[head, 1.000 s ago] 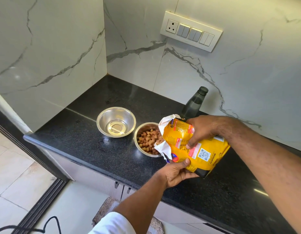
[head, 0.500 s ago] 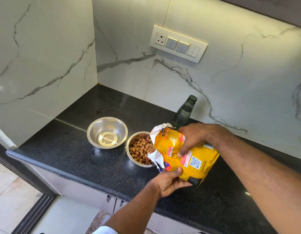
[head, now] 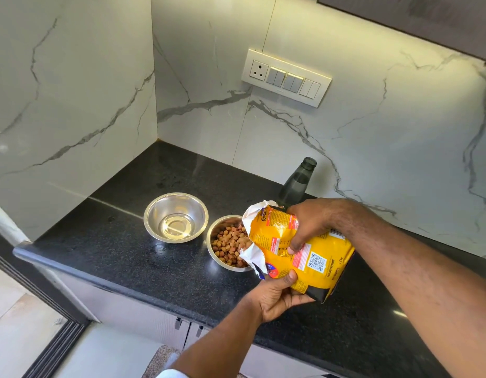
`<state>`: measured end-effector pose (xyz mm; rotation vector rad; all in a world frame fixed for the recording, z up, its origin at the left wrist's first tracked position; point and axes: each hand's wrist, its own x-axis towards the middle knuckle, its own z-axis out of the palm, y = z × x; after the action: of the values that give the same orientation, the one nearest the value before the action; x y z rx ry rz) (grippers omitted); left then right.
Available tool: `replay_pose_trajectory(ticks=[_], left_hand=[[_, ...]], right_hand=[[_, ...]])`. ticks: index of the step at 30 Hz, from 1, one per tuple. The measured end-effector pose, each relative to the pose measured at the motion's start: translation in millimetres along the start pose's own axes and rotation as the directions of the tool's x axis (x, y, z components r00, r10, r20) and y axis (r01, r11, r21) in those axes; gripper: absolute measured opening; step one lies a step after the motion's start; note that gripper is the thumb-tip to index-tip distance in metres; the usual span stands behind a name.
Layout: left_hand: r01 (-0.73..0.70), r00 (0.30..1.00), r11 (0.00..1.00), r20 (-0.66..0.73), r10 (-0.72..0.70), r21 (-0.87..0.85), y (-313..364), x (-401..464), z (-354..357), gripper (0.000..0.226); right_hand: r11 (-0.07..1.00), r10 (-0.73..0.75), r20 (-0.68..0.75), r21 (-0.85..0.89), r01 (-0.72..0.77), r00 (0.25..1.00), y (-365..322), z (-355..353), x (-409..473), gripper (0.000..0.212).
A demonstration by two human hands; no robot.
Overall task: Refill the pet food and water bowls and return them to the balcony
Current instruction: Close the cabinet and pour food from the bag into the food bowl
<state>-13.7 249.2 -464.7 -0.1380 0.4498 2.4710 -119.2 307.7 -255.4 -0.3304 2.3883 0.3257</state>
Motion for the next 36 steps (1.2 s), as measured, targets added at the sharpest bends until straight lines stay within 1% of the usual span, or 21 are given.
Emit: replay_pose_trajectory(ticks=[5, 14, 20, 24, 29, 36], left_hand=[[-0.013, 1.000, 1.000, 0.013, 0.012, 0.023, 1.9, -4.2, 0.1, 0.090], [-0.002, 1.000, 1.000, 0.027, 0.002, 0.007, 2.8, -6.5, 6.3, 0.094], [0.001, 1.000, 1.000, 0.021, -0.001, -0.001, 3.9, -5.7, 7.0, 0.101], [-0.002, 1.000, 1.000, 0.020, 0.002, -0.004, 5.2, -6.8, 5.7, 0.099], [-0.004, 1.000, 1.000, -0.007, 0.004, 0.013, 7.2, -5.2, 1.7, 0.110], [0.016, 0.999, 1.000, 0.041, -0.016, 0.002, 9.7, -4.8, -3.2, 0.105]], right_hand=[[1.000, 0.014, 0.008, 0.006, -0.014, 1.000, -4.3, -1.4, -3.2, 0.085], [0.999, 0.053, 0.004, -0.004, -0.053, 0.999, -6.9, -5.7, -4.6, 0.089], [0.999, 0.052, 0.008, -0.004, -0.052, 0.999, -9.6, -8.6, -6.6, 0.085], [0.999, 0.054, 0.013, -0.004, -0.054, 0.998, -13.1, -11.4, -6.4, 0.084], [0.998, 0.061, 0.009, -0.015, -0.061, 0.998, -16.1, -14.4, -2.8, 0.085], [0.998, 0.063, 0.012, 0.005, -0.063, 0.998, -17.1, -14.0, -2.7, 0.084]])
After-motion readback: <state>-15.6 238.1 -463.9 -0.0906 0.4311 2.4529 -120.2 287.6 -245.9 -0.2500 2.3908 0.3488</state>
